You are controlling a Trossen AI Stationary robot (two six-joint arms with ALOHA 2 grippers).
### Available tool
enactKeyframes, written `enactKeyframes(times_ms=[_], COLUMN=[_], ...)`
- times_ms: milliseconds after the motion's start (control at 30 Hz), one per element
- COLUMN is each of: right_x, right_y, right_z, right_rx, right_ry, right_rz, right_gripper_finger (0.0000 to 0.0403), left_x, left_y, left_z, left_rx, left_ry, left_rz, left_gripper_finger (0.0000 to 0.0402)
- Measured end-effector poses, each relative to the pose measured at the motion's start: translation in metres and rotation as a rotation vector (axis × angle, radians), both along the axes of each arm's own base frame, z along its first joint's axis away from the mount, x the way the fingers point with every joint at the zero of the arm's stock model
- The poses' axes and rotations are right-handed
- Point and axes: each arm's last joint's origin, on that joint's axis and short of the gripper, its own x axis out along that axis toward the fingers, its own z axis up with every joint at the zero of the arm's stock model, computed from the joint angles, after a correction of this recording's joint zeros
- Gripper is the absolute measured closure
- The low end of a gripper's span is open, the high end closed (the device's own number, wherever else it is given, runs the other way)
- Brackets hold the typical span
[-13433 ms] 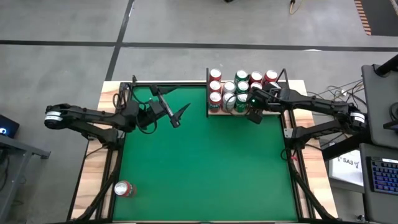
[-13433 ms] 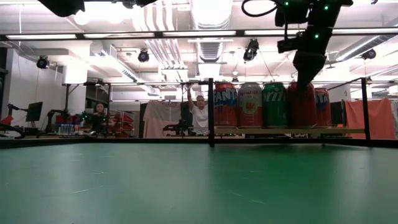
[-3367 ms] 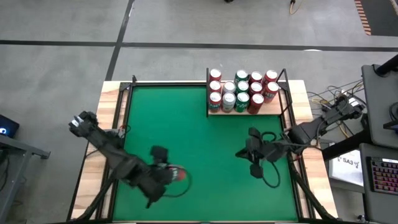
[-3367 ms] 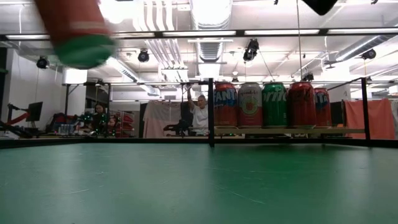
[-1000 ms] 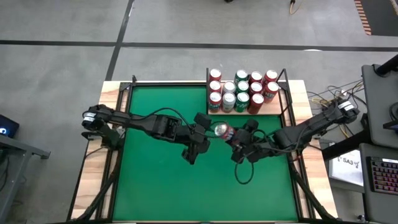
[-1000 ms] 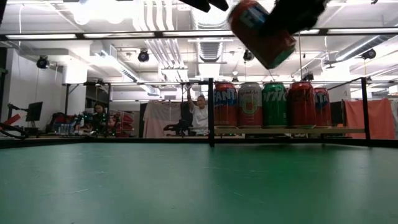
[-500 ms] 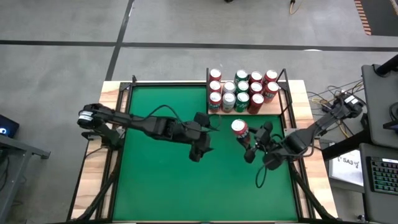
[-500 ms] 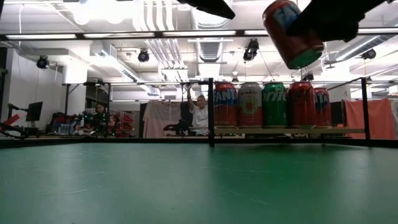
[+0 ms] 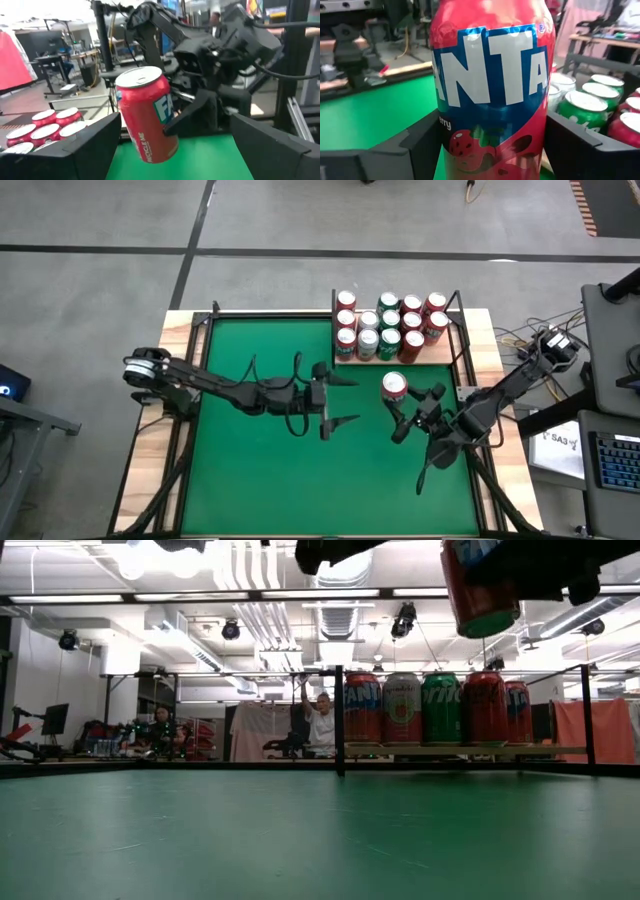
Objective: Place canned beverage on shelf
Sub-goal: Put the red soda can on the shelf aligned with the other red soda cans
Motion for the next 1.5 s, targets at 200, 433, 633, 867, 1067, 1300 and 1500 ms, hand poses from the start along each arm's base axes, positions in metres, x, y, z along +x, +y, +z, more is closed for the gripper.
enactKeyframes(times_ms=[200, 433, 633, 867, 1067, 1300, 1500], right_x=[0.01, 0.022, 0.03, 0.031, 0.031, 0.033, 0.033], right_y=[0.008, 0.02, 0.026, 0.028, 0.028, 0.029, 0.029], right_z=[-0.001, -0.005, -0.006, -0.004, -0.004, -0.008, -0.007], right_rx=[-0.08, -0.106, -0.155, -0.175, -0.175, -0.182, -0.177], right_ry=[0.003, 0.033, 0.059, 0.06, 0.065, 0.069, 0.065], right_rz=[-0.043, -0.033, -0.057, -0.076, -0.071, -0.075, -0.074], right_gripper_finger=[0.013, 0.013, 0.013, 0.013, 0.013, 0.013, 0.013], left_x=[0.011, 0.023, 0.038, 0.058, 0.067, 0.07, 0.071], left_y=[-0.001, -0.003, 0.0, -0.002, -0.003, 0.001, 0.002], left_z=[-0.016, -0.034, -0.047, -0.053, -0.051, -0.049, -0.049], left_rx=[-0.029, -0.104, -0.126, -0.122, -0.125, -0.122, -0.118], left_ry=[-0.054, -0.168, -0.201, -0.219, -0.238, -0.234, -0.235], left_rz=[0.005, -0.002, 0.01, -0.005, -0.007, -0.009, -0.005], left_gripper_finger=[0.0046, 0.0046, 0.0045, 0.0045, 0.0045, 0.0054, 0.0105])
